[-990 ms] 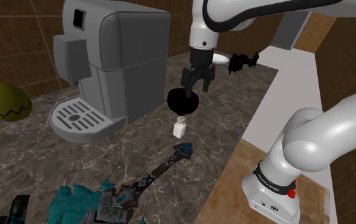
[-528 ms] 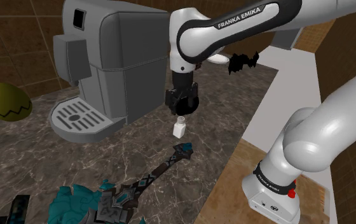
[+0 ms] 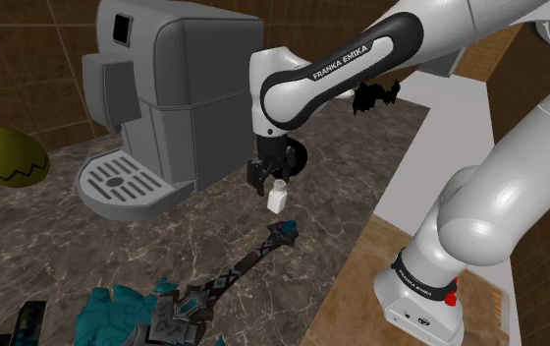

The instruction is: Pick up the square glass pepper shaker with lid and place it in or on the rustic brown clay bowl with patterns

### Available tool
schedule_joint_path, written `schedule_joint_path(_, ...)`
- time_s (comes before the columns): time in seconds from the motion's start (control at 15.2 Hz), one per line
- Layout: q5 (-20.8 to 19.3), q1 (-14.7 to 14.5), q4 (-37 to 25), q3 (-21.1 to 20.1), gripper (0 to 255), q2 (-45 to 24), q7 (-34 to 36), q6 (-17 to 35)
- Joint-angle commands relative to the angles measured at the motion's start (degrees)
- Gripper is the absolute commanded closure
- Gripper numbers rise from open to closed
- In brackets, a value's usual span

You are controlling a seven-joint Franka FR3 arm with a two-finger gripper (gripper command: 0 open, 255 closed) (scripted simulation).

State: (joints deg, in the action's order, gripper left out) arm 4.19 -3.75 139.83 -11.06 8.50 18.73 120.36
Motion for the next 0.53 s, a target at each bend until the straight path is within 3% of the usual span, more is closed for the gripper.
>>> schedule_joint_path(0.0, -0.08, -0.01, 0.94, -0.07, 0, -0.84, 0.06, 1.8)
schedule_joint_path(0.46, -0.09, -0.01, 1.22, -0.09, 0, -1.04, 0.07, 2.28)
